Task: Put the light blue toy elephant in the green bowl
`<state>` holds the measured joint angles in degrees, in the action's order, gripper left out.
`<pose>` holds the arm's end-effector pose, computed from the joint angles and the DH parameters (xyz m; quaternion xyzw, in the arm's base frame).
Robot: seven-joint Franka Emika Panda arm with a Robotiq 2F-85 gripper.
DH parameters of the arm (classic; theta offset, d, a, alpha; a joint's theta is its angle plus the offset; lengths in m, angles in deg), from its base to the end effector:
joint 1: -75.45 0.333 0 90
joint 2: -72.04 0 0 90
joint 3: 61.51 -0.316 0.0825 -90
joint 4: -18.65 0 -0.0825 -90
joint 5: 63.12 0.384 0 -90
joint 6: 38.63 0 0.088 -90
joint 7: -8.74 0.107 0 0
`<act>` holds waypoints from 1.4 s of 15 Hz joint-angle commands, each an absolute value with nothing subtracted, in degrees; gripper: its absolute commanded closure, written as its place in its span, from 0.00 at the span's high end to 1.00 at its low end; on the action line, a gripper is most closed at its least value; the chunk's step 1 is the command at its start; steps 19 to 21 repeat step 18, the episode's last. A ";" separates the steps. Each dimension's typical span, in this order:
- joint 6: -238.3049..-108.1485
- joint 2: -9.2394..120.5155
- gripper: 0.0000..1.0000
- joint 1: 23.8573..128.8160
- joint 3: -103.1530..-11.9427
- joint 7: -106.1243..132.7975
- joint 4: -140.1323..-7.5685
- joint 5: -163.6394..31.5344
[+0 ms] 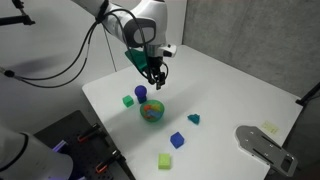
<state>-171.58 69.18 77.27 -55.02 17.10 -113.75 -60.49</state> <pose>0.5091 -0.0407 0.3195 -0.9913 0.1293 0.0204 0.0130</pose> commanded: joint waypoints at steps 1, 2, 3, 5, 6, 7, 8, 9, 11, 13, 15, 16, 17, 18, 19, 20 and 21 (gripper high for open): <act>-162.21 77.35 1.00 75.33 -56.37 16.14 -114.07 -64.70; -158.81 78.91 1.00 75.05 -56.57 16.19 -113.09 -65.80; -155.42 80.43 1.00 74.80 -56.78 15.87 -111.98 -66.55; -149.16 82.69 1.00 74.36 -57.23 15.98 -109.33 -67.95; -146.61 83.69 1.00 74.25 -57.41 15.60 -107.78 -67.78; -144.69 84.60 1.00 74.14 -57.61 15.39 -106.37 -67.84; -142.88 85.43 1.00 74.08 -57.85 15.42 -104.73 -68.02; -141.17 85.80 1.00 74.10 -57.95 15.19 -103.03 -67.63; -138.91 86.25 1.00 74.15 -58.18 14.99 -100.29 -67.43; -137.43 86.06 1.00 74.13 -58.29 14.72 -98.21 -67.43; -139.23 86.65 1.00 74.14 -58.49 16.04 -100.03 -66.96; -139.13 86.66 1.00 74.14 -58.51 16.01 -99.76 -66.96; -139.14 86.61 1.00 74.15 -58.54 16.01 -99.90 -66.96; -139.14 86.53 1.00 74.16 -58.56 16.01 -100.01 -66.97; -139.14 86.53 1.00 74.16 -58.56 16.01 -100.01 -66.97; -139.14 86.53 1.00 74.16 -58.56 16.01 -100.01 -66.97; -139.14 86.53 1.00 74.16 -58.56 16.01 -100.01 -66.97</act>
